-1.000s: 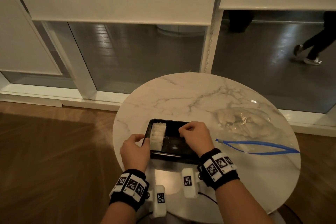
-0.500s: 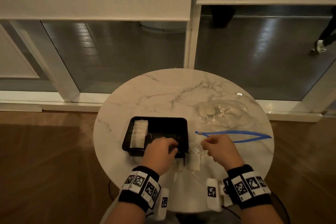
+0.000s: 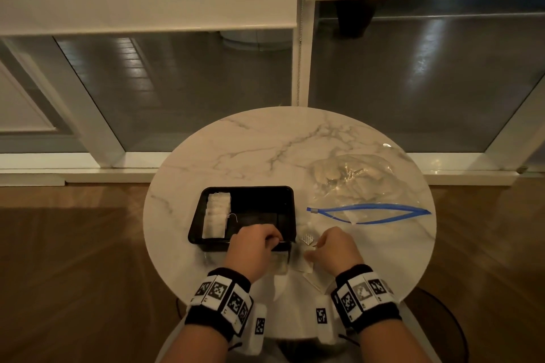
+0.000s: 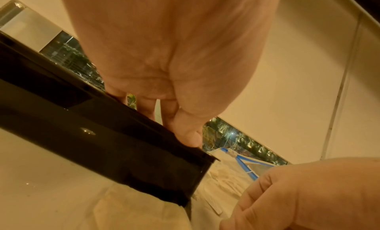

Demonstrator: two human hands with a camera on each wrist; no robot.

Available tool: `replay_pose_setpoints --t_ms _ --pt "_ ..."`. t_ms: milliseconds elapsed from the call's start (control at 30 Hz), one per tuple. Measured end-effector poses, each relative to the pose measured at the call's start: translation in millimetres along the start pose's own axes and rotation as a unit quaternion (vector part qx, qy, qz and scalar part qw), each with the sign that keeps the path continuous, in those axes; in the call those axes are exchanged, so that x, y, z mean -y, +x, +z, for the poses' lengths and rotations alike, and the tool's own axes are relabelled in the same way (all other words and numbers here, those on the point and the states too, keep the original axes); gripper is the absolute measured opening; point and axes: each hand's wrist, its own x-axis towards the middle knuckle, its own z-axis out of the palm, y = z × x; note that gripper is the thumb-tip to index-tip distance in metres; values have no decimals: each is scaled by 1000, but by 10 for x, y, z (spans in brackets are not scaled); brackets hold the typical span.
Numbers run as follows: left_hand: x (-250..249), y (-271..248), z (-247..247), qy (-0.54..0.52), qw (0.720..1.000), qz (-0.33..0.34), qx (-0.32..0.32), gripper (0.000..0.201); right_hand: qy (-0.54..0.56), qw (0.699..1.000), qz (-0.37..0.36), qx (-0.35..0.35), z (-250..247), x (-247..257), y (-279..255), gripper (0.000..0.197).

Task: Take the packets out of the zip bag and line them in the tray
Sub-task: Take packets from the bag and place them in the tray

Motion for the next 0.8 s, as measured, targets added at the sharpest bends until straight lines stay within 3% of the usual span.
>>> replay_pose_setpoints --t_ms 400,633,800 --pt "6 -5 30 -6 1000 -2 5 18 17 1000 -4 -1 81 -51 84 7" --pt "19 6 35 -11 1000 2 1 18 21 998 -42 36 46 -11 36 20" --pt "27 3 46 -11 1000 0 -1 18 -7 998 -61 16 83 -1 -30 15"
